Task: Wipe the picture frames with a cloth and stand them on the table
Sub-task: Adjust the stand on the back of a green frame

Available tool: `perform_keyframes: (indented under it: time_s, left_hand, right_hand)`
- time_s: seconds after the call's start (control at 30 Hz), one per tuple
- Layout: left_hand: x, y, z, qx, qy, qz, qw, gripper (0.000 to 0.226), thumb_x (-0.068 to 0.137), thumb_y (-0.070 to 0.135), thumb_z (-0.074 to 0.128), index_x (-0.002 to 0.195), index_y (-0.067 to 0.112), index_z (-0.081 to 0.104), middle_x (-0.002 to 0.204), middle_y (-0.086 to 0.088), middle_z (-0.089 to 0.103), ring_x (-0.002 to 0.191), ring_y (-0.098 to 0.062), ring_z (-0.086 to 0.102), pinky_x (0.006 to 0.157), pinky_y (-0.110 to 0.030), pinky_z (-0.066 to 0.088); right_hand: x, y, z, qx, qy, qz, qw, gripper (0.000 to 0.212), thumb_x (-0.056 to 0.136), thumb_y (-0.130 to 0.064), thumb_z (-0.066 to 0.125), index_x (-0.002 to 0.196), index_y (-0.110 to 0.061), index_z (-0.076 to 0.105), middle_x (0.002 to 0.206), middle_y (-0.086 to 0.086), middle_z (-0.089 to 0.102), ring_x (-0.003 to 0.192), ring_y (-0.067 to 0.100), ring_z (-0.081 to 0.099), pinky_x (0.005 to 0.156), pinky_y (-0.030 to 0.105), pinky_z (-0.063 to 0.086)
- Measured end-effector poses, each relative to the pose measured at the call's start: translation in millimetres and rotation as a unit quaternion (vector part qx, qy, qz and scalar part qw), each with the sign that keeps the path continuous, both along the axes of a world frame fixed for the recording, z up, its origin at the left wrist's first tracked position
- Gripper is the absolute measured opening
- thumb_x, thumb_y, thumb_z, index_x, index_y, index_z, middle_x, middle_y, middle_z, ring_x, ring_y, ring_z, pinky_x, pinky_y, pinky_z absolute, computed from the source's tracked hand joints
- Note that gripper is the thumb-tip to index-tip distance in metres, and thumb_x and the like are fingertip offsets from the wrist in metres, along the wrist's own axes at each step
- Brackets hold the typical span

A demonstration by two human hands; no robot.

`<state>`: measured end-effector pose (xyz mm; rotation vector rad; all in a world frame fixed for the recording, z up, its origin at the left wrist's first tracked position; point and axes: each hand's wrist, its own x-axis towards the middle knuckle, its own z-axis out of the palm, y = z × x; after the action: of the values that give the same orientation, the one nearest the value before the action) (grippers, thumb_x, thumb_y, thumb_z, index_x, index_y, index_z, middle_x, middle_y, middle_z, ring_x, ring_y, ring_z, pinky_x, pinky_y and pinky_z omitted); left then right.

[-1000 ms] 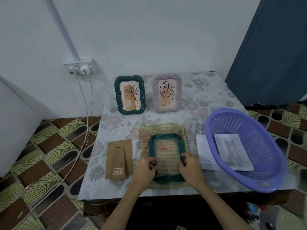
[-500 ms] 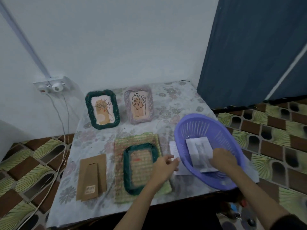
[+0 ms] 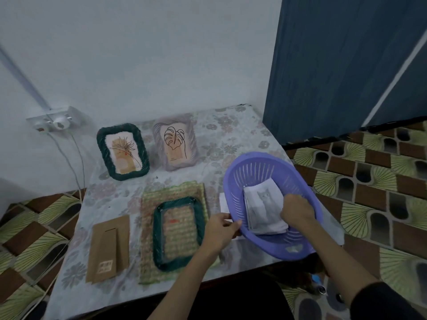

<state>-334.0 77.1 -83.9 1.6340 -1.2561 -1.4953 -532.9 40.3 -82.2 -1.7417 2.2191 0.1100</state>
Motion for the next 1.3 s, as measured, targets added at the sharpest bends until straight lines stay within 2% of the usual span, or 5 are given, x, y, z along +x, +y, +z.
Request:
perform_keyframes:
  time_s: [0.13,0.37,0.77,0.97,1.3]
  left_hand:
    - [9,-1,9,-0.007,-0.032,0.001,0.999,0.036,0.09,0.023,0.062,0.122,0.006,0.056,0.092,-0.002,0.063,0.083,-0.015,0.063,0.073,-0.026,0.049]
    - [35,5,57,-0.008,0.067,0.036,0.997,0.033,0.093,0.041,0.053,0.109,0.015,0.064,0.114,-0.001,0.066,0.1,-0.017,0.064,0.084,-0.03,0.05]
    - [107,25,60,0.019,0.189,0.183,0.965,0.022,0.098,0.007,0.045,0.115,0.003,0.058,0.11,-0.013,0.065,0.098,-0.031,0.061,0.083,-0.04,0.051]
    - [143,25,44,0.034,0.204,0.166,0.964,0.015,0.094,0.009,0.055,0.105,0.017,0.062,0.116,-0.01,0.066,0.105,-0.03,0.062,0.095,-0.049,0.048]
    - [167,25,-16,-0.051,-0.206,0.066,0.975,0.028,0.084,0.013,0.068,0.111,0.01,0.062,0.076,0.005,0.059,0.074,-0.01,0.056,0.069,-0.02,0.046]
  right_hand:
    - [-6,0,21,-0.117,0.022,0.003,0.993,0.035,0.094,-0.014,0.044,0.061,-0.013,0.031,0.061,0.003,0.038,0.065,0.027,0.045,0.058,0.029,0.032]
    - [35,22,89,-0.183,-0.276,0.101,0.938,0.041,0.093,-0.021,0.052,0.056,-0.015,0.039,0.051,0.002,0.037,0.05,0.014,0.035,0.051,0.025,0.027]
    - [150,60,62,-0.167,-0.333,0.128,0.919,0.034,0.091,-0.022,0.056,0.124,-0.015,0.053,0.119,-0.001,0.055,0.11,0.018,0.05,0.093,0.032,0.041]
    - [176,51,29,-0.015,-0.537,-0.005,0.844,0.02,0.084,-0.009,0.065,0.066,-0.01,0.057,0.075,0.01,0.062,0.066,0.012,0.057,0.063,0.021,0.041]
    - [191,50,-33,-0.064,-0.348,-0.008,0.935,0.029,0.085,-0.02,0.064,0.066,-0.007,0.046,0.064,0.011,0.051,0.062,0.022,0.048,0.057,0.028,0.034]
